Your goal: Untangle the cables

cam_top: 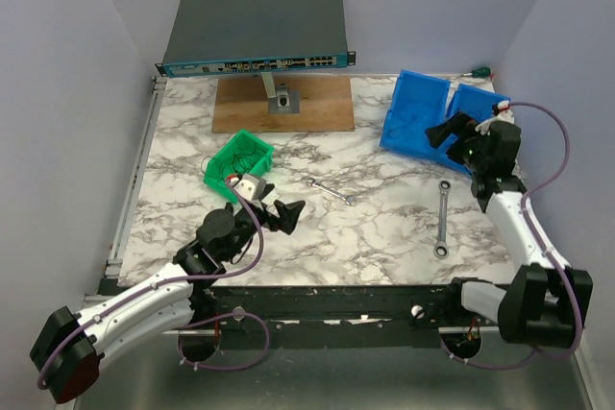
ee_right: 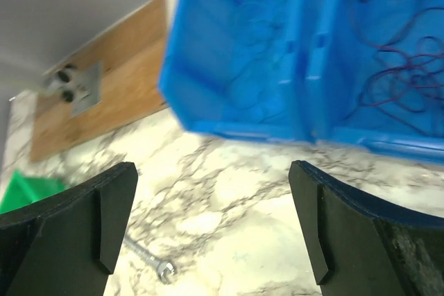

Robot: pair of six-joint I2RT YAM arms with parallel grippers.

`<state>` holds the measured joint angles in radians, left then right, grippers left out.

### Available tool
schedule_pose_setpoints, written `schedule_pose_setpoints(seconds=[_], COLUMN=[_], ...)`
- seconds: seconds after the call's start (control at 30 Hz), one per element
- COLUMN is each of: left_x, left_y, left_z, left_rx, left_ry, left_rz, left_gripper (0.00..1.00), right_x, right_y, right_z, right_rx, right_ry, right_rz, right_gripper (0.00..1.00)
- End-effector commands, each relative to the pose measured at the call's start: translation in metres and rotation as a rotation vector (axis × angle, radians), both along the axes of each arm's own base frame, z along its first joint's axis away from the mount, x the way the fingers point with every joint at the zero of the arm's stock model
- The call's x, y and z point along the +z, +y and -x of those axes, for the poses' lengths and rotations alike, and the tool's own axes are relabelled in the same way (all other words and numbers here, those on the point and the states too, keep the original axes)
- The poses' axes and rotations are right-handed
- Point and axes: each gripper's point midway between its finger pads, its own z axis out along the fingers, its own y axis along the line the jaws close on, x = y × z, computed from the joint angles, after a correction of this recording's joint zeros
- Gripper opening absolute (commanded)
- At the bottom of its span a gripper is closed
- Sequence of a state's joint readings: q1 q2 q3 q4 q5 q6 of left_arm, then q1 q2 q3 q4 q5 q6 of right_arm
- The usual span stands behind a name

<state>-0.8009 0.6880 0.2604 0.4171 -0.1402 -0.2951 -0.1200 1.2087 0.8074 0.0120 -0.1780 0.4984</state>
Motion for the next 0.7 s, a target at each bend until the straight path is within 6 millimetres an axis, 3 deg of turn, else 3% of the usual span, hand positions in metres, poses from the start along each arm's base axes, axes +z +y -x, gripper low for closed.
schedule_pose_setpoints(seconds=[0.0, 0.23, 0.4, 0.57, 0.67], left_x=[-0.007, 0.002, 0.001, 0.001, 0.0], left_y=[0.011, 0.039, 0.073, 0.132, 0.157], left_z=[-0.004, -0.029, -0.052, -0.067, -0.069], left_rx=[0.05, 0.26, 0.434, 0.617, 0.719], left_ry=[-0.027, -0.027, 0.019, -0.043, -0.079], left_rz=[-0.054, -0.112, -0.136, -0.062, -0.07], left_gripper=[0.99, 0.99, 0.99, 0.99, 0.99], right_x=[0.031, 0.003, -0.025, -0.036, -0.028], right_y=[0.031, 0.027, 0.009, -0.012, -0.012], right_z=[0.015, 0.046, 0.05, 0.04, 0.042], right_rx=[0.146, 0.099, 0.058, 0.007, -0.008], right_ry=[-0.217, -0.322, -0.384, -0.339, -0.454], right_rz=[-0.013, 0.002, 0.195, 0.344, 0.368], right_gripper=[1.0, 1.0, 1.0, 1.0, 0.98])
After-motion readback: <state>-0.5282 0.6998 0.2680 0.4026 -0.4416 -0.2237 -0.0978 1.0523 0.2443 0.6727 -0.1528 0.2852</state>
